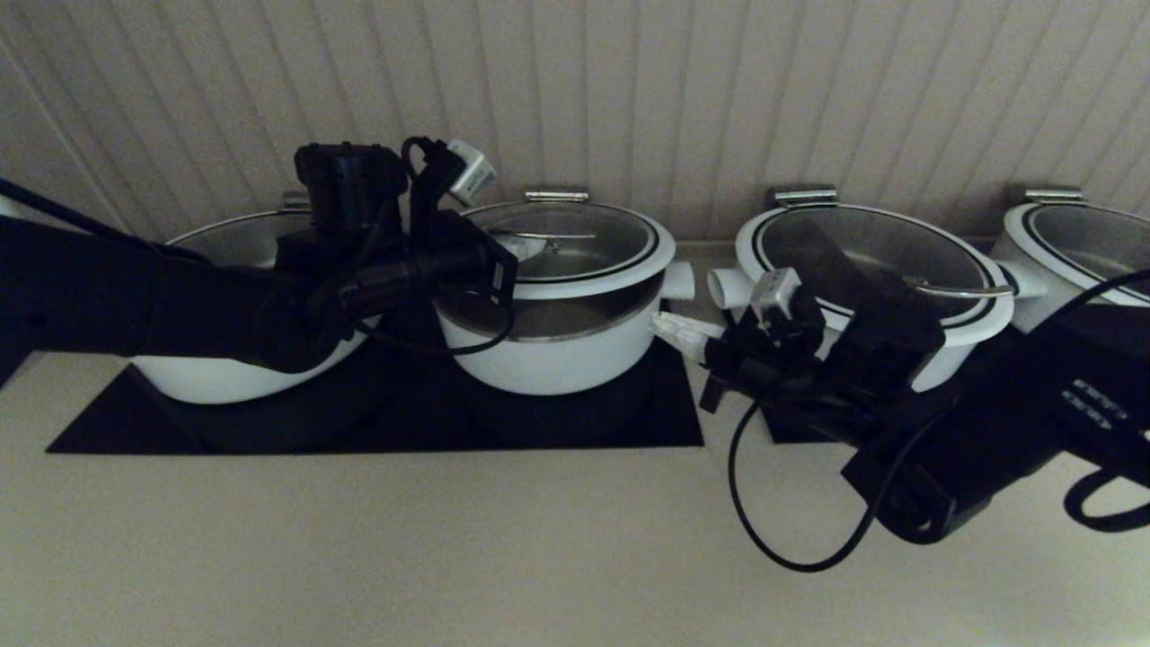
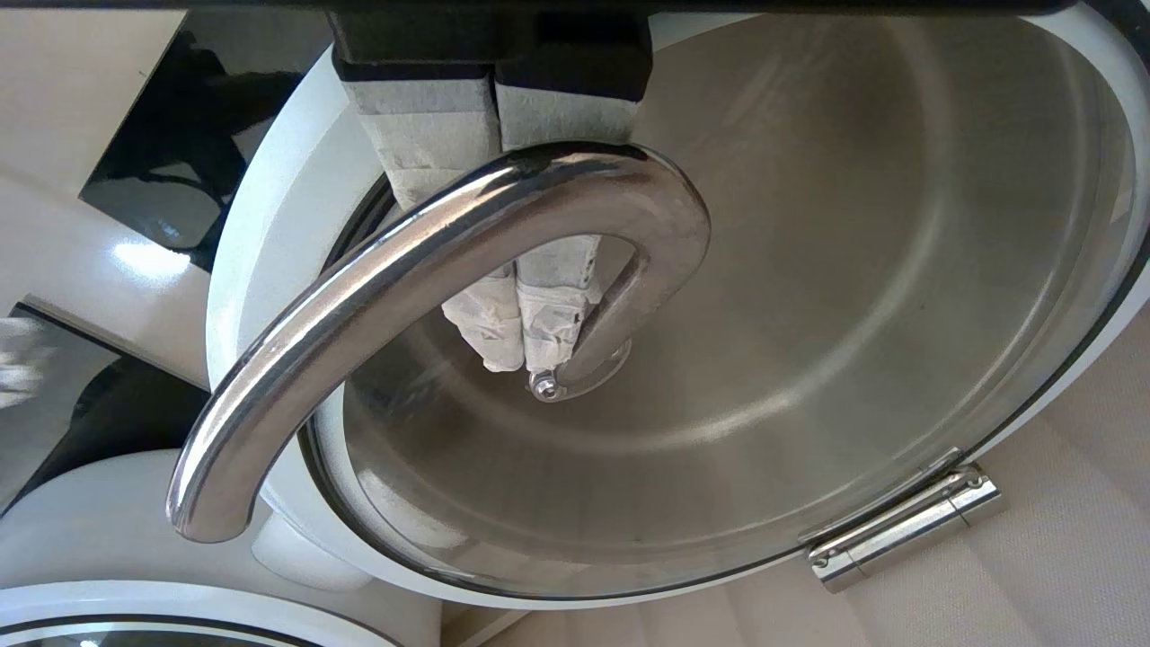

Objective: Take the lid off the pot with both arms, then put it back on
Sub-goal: Hold the pot lid with the right arm

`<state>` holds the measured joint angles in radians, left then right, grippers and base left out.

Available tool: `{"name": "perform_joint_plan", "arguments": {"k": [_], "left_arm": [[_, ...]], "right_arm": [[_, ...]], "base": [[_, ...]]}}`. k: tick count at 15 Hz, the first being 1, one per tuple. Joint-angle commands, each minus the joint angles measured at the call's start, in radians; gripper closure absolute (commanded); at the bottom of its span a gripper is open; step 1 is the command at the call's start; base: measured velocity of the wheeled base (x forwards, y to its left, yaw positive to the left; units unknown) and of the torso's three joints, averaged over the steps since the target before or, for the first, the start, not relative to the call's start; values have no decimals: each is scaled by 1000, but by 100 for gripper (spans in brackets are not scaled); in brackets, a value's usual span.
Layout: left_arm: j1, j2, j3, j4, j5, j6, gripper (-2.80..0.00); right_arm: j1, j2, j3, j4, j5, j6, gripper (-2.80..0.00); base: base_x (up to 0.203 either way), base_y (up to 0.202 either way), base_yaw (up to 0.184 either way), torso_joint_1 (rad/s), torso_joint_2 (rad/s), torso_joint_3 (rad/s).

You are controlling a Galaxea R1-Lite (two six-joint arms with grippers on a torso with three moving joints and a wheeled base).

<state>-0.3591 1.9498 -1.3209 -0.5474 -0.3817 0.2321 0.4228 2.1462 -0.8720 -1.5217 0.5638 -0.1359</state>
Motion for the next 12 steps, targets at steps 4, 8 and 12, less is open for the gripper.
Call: {"name": "perform_joint_plan", "arguments": {"k": [4,8,12], "left_arm": [[0,-2,0,-3,-2,1,0],[0,-2,0,-5,-2,0,0],[0,-3,0,-5,-2,0,0]], "right_arm": [[0,80,-122,-26,-32,13,0],[-2,118,-172,-19,-53,27,0],[-4,144,-232,12,-62,27,0]], "base": [[0,0,0,0,0,0],[0,0,0,0,0,0],[0,0,0,0,0,0]]}}
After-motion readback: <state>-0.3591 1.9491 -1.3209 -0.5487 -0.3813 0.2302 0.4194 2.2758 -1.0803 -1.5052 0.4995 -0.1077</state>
